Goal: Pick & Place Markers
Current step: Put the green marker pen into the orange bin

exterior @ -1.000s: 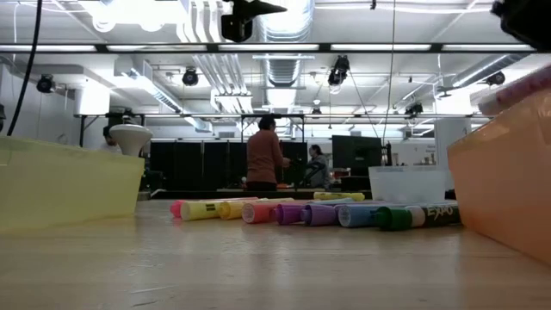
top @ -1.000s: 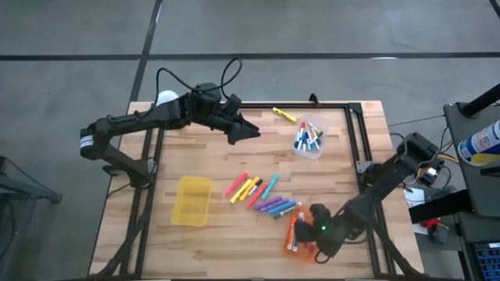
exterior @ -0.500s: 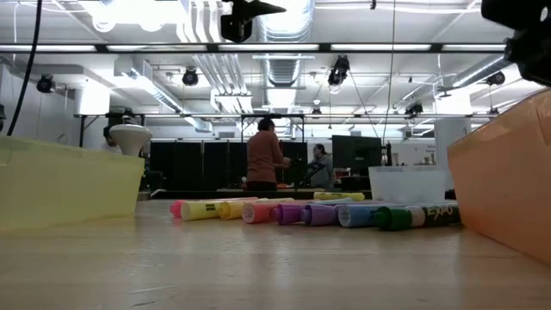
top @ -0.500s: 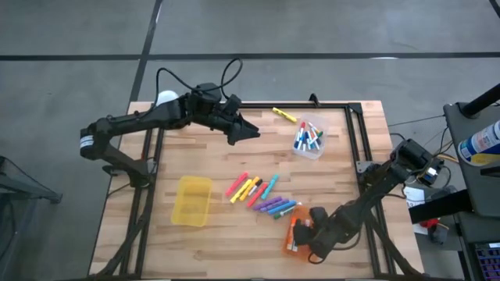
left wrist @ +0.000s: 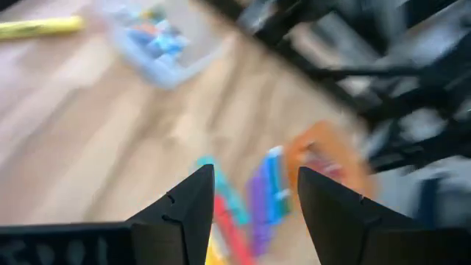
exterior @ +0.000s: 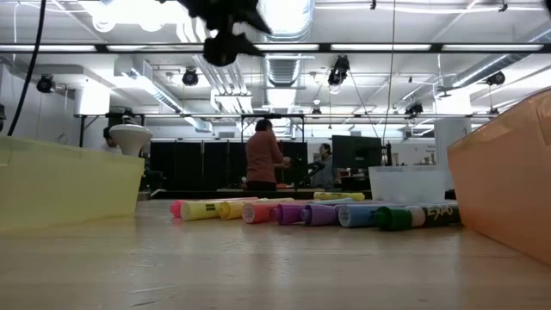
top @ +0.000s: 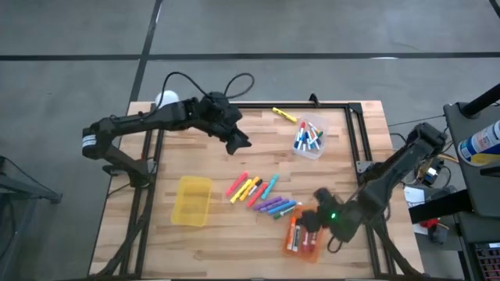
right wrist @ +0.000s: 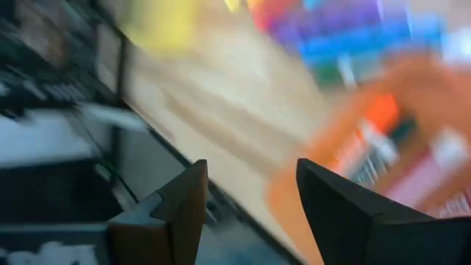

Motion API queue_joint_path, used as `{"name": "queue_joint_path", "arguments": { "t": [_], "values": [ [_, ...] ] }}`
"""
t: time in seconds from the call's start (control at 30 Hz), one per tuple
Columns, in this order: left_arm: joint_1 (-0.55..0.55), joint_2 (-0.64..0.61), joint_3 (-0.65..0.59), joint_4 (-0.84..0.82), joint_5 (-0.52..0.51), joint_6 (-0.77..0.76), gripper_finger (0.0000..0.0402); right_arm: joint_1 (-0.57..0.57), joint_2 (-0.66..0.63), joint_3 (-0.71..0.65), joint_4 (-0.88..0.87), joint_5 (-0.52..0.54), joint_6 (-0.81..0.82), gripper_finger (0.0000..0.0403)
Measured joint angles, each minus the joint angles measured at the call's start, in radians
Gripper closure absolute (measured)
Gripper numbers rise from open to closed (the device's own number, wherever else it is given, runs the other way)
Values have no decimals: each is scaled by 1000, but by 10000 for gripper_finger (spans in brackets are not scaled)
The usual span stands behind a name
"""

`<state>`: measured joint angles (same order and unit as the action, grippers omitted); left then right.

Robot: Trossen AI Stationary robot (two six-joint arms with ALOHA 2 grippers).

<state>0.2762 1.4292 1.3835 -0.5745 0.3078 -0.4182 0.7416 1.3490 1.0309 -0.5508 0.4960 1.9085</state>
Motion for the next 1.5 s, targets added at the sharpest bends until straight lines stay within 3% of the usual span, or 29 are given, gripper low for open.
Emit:
{"name": "queue_joint_path", "arguments": {
  "t": [0.1,0.3,0.6,0.73,0.9,1.0,1.27,1.5],
  "values": [
    [-12,13,-14,-80,-100,33,213,-7,-60,-2,0,184,-54,209],
    [-18,19,-121,-104,-133,28,213,-16,-161,-2,8,421,-203,216],
    [-22,22,-351,243,-108,-127,213,-22,-239,36,10,604,-417,216],
    [-32,45,-419,429,-63,-268,213,-41,-259,50,11,608,-475,216],
    [-47,101,-448,767,126,-492,213,-51,-263,53,9,607,-505,216],
    [-66,131,-436,881,151,-527,213,-56,-262,53,9,607,-513,216],
    [-125,151,-362,809,206,-354,213,-55,-263,53,9,569,-533,216],
    [-84,106,-336,537,223,-323,213,-161,-250,53,8,261,-805,216]
  ]
}}
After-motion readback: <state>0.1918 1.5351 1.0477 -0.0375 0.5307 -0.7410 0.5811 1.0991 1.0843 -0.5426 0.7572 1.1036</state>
